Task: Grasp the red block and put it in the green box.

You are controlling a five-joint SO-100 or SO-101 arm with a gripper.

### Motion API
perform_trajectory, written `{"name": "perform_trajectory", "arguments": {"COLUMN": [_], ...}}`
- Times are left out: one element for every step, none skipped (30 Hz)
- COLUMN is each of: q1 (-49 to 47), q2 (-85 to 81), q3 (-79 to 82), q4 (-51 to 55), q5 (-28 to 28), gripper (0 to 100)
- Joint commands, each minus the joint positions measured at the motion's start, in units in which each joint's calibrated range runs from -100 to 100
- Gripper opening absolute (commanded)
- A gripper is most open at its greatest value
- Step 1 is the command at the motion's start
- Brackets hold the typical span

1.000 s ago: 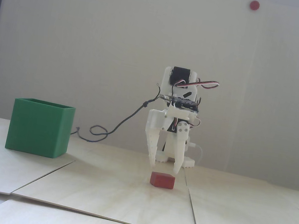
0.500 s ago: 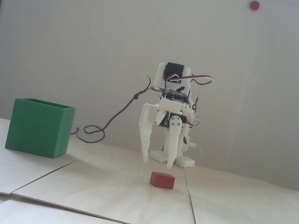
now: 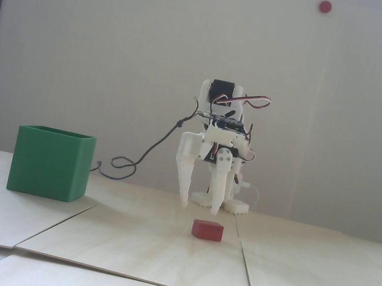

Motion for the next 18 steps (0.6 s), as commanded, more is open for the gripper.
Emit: {"name": "perform_trajectory", "arguments": {"q1": [0.61, 0.53, 0.53, 0.45, 0.45, 0.28, -0.04, -0.44, -0.68, -0.84, -1.16, -1.56, -1.56, -1.56, -1.65, -1.81, -2.21, -2.53], "q2": [-1.52, -1.60, -1.67, -1.67, -1.67, -1.67, -1.67, -1.67, -1.67, -1.67, -1.67, -1.67, -1.67, -1.67, -1.67, -1.67, -1.60, -1.52], "q3": [-4.24, -4.24, -4.24, -4.24, -4.24, -4.24, -4.24, -4.24, -4.24, -4.24, -4.24, -4.24, -4.24, -4.24, -4.24, -4.24, -4.24, -4.24], "q4": [1.74, 1.57, 1.57, 1.49, 1.49, 1.49, 1.49, 1.49, 1.65, 1.74, 1.74, 1.74, 1.74, 1.57, 1.49, 1.49, 1.49, 1.49], "q5": [0.75, 0.75, 0.81, 0.86, 0.91, 0.91, 0.81, 0.70, 0.70, 0.70, 0.65, 0.65, 0.65, 0.65, 0.65, 0.65, 0.65, 0.60], "gripper": [19, 19, 19, 19, 19, 19, 19, 19, 19, 19, 19, 19, 19, 19, 19, 19, 19, 19]}}
